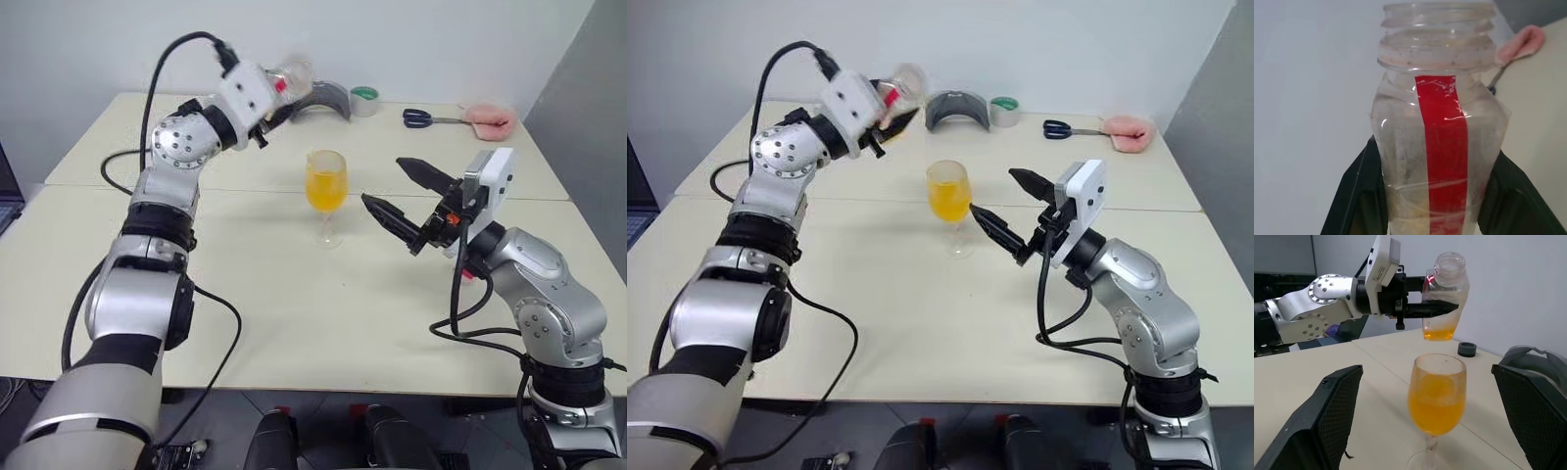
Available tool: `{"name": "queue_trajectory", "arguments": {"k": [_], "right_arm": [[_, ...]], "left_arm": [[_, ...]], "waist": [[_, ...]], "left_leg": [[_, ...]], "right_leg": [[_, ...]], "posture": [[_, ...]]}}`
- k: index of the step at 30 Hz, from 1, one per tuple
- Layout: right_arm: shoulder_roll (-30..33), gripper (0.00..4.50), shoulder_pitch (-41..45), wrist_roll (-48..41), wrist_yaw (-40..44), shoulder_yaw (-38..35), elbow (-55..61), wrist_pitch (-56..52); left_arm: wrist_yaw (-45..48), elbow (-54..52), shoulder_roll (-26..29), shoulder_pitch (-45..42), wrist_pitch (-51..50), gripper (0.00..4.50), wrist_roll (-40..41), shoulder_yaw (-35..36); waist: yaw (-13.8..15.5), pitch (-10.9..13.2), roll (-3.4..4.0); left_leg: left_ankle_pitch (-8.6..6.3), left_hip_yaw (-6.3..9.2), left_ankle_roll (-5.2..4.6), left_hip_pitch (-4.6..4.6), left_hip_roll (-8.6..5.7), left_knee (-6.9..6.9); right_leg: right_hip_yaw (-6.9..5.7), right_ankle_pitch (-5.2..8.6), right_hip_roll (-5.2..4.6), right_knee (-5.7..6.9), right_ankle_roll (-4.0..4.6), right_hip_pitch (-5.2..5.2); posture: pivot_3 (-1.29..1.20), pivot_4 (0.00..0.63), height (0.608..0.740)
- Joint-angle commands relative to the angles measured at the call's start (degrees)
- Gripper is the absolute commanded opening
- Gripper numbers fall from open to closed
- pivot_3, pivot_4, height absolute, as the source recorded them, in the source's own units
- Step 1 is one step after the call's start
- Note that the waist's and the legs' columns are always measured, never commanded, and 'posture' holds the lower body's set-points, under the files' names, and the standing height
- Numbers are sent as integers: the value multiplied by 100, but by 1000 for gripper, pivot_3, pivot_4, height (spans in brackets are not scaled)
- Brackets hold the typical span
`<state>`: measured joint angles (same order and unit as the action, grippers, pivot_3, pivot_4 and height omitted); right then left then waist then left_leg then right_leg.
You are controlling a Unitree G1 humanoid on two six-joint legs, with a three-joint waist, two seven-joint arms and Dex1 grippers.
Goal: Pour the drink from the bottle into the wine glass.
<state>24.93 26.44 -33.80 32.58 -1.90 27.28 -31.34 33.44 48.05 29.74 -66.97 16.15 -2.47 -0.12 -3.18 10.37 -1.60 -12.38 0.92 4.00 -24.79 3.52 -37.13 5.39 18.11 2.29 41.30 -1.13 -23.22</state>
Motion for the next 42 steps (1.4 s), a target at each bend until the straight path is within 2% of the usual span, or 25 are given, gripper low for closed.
{"name": "queue_trajectory", "arguments": {"k": [1,8,12,15,24,36,42], "right_arm": [[366,4500,51,-162,496,-20,184,-6],[856,4500,-227,-325,1164,-48,139,27],[845,4500,-236,-358,1194,-56,-22,-13],[817,4500,-213,-410,1136,-70,-12,-44],[728,4500,-241,-409,969,-63,-21,-58],[744,4500,-229,-391,856,-55,-26,-61],[743,4500,-165,-383,878,-24,-72,-57]], "left_arm": [[-648,-965,61,432,-927,1767,451,656],[-1149,-1952,-159,1630,-1915,1767,960,1202],[-1182,-2336,-535,2200,-2081,1767,1406,1448],[-1017,-2493,-619,2449,-2015,1767,1544,1463],[-829,-2124,-714,2622,-1700,1767,1578,1357],[-742,-2229,-946,3074,-1694,1767,1757,1411],[-734,-2396,-892,3121,-1873,3691,1827,1381]], "waist": [[-8,-1,1],[30,-2,0],[65,-2,-1],[71,-2,-1],[71,-2,-1],[72,-2,-1],[71,-2,-1]], "left_leg": [[0,-1,0,1,0,-1],[0,11,0,1,-2,-15],[0,13,0,-1,-2,-29],[-1,18,-1,-5,-3,-54],[-1,20,-2,-2,-3,-75],[-1,21,-2,-2,-3,-74],[-1,21,-2,-2,-2,-73]], "right_leg": [[2,0,-1,1,0,0],[-9,0,-3,6,0,8],[-11,0,-5,8,0,13],[-15,0,-3,24,0,14],[-11,-1,5,45,-3,15],[-9,0,7,45,-3,16],[-9,0,7,45,-4,16]], "posture": [[0,150,740],[0,150,740],[0,150,740],[0,150,740],[0,150,740],[0,150,740],[0,150,740]]}}
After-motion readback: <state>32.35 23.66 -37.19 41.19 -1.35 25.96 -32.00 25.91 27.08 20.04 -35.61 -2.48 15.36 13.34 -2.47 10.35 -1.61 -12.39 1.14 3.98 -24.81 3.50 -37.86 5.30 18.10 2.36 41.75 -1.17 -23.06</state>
